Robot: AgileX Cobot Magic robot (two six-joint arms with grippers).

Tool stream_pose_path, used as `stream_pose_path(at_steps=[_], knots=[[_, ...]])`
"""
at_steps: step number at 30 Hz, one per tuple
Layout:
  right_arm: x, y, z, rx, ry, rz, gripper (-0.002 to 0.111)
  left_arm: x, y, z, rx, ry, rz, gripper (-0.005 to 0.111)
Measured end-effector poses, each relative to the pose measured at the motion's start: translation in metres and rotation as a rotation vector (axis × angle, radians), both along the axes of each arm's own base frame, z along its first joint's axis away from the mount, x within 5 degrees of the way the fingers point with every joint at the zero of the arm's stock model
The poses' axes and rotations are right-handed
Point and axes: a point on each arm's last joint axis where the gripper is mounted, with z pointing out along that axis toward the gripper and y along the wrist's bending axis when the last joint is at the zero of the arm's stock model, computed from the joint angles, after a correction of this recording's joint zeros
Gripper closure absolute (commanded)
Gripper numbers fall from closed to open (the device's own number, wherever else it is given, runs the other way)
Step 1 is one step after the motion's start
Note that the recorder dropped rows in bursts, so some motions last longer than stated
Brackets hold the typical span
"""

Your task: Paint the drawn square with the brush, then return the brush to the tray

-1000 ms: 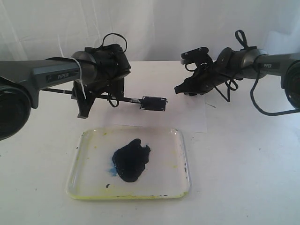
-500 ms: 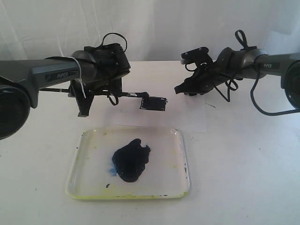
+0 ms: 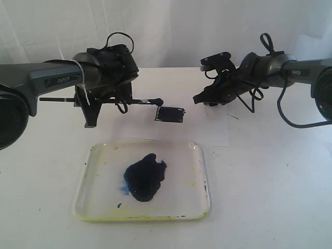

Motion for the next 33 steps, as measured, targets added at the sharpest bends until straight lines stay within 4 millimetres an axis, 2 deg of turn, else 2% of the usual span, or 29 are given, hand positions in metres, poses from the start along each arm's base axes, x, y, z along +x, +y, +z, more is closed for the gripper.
stream_pose_path(at_steps=[10, 17, 33], knots=[[0.0, 0.0, 0.0, -0.006, -0.003, 0.008, 0.07, -0.0015, -0.0043, -0.004, -0.052, 0.037, -0.02, 0.107], [0.0, 0.0, 0.0, -0.008, -0.004, 0.009, 0.07, -0.0059, 0.0, -0.003, 0.03, 0.106, -0.03, 0.107], [0.0, 0.0, 0.0, -0.008, -0.004, 0.009, 0.07, 0.0004, -0.002, -0.0004, 0.012, 0.021, -0.047, 0.107]])
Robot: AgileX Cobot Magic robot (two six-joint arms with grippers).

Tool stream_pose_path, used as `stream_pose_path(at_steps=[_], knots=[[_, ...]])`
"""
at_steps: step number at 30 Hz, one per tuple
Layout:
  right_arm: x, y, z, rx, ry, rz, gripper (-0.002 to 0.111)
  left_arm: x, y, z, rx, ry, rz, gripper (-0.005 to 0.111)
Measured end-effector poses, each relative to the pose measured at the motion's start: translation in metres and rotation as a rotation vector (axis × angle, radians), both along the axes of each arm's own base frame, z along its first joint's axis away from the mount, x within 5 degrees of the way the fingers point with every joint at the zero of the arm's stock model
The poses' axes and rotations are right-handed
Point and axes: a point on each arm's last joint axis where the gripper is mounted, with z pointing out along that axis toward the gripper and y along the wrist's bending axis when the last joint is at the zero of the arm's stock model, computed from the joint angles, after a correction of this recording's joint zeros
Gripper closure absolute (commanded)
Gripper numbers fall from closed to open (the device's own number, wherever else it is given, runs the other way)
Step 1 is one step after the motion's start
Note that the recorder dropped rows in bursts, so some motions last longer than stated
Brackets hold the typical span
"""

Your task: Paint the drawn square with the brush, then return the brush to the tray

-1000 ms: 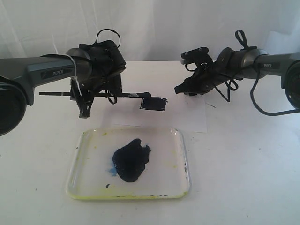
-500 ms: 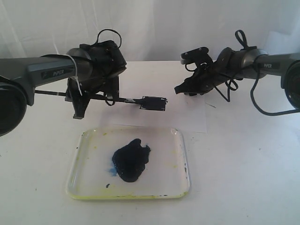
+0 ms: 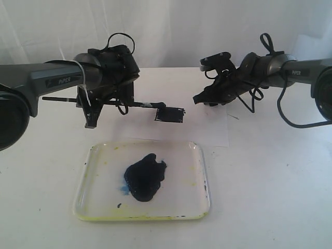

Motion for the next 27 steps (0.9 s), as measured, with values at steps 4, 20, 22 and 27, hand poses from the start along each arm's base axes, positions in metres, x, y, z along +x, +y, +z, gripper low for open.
stream_pose_path(at_steps=[4, 20, 22, 27], knots=[[0.0, 0.0, 0.0, 0.0, 0.0, 0.0, 0.07, 0.003, 0.006, -0.002, -0.009, 0.007, 0.016, 0.107], [0.0, 0.0, 0.0, 0.0, 0.0, 0.0, 0.07, -0.002, 0.009, -0.007, 0.004, 0.089, 0.029, 0.107], [0.0, 0.0, 0.0, 0.0, 0.0, 0.0, 0.07, -0.003, 0.006, -0.007, 0.005, 0.09, 0.024, 0.107], [0.0, 0.0, 0.0, 0.0, 0.0, 0.0, 0.07, -0.007, -0.002, -0.007, 0.012, 0.091, 0.004, 0.107]])
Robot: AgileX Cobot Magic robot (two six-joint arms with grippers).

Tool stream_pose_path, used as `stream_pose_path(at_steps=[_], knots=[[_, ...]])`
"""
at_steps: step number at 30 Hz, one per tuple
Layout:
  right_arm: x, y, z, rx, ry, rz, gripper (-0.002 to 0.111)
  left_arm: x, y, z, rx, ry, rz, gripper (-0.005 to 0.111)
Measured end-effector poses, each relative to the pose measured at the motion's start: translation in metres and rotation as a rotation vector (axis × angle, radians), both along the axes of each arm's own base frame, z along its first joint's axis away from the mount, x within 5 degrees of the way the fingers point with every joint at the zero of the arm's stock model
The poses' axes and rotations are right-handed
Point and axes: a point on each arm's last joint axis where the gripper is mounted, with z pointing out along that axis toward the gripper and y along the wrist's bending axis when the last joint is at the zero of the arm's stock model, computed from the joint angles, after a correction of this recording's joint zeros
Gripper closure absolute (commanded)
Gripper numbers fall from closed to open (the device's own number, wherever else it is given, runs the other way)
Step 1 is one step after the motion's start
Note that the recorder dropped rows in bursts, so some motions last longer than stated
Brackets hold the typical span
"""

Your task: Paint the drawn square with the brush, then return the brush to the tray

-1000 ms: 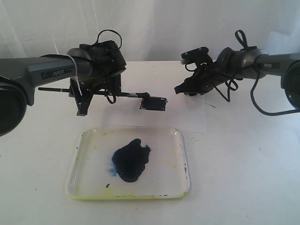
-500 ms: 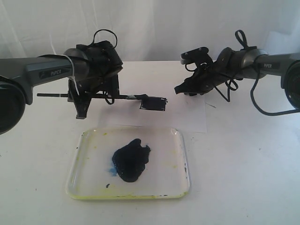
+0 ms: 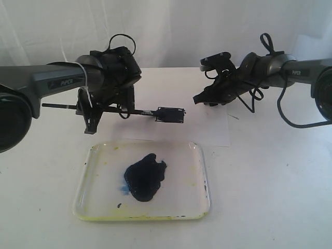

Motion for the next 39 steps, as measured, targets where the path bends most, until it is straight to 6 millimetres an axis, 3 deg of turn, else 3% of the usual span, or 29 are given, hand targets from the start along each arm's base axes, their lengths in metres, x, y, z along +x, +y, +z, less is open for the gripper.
stream_pose_path(at_steps=[21, 30, 39], knots=[[0.0, 0.0, 0.0, 0.0, 0.0, 0.0, 0.07, -0.004, -0.003, 0.002, 0.052, 0.012, -0.008, 0.107], [0.0, 0.0, 0.0, 0.0, 0.0, 0.0, 0.07, -0.006, -0.003, 0.016, 0.042, -0.011, -0.017, 0.107], [0.0, 0.0, 0.0, 0.0, 0.0, 0.0, 0.07, -0.009, -0.008, 0.016, 0.038, -0.006, -0.028, 0.107]])
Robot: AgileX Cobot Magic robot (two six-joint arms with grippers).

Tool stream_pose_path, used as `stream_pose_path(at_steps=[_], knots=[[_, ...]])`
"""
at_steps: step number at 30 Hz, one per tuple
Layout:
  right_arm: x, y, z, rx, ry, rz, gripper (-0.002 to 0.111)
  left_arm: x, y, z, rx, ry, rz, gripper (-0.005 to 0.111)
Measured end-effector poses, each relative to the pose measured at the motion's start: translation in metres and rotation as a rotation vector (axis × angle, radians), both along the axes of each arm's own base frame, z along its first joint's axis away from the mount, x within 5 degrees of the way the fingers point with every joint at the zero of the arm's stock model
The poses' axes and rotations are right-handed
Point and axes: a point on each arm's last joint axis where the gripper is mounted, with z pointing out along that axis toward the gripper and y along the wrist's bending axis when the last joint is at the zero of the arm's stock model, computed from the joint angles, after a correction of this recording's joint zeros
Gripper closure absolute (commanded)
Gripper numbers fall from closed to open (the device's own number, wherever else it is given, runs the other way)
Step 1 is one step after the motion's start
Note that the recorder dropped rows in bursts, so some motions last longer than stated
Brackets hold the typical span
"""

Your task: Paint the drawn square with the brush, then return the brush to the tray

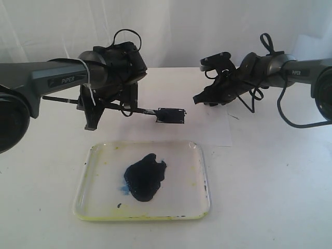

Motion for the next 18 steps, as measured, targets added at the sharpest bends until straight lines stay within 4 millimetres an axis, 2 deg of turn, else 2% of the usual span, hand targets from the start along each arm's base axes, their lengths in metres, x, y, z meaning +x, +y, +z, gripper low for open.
stream_pose_path(at_steps=[13, 18], knots=[[0.0, 0.0, 0.0, 0.0, 0.0, 0.0, 0.07, -0.003, -0.0039, -0.0018, -0.023, 0.018, 0.0, 0.107], [0.0, 0.0, 0.0, 0.0, 0.0, 0.0, 0.07, -0.0084, -0.0015, -0.0083, -0.008, 0.044, 0.005, 0.107]])
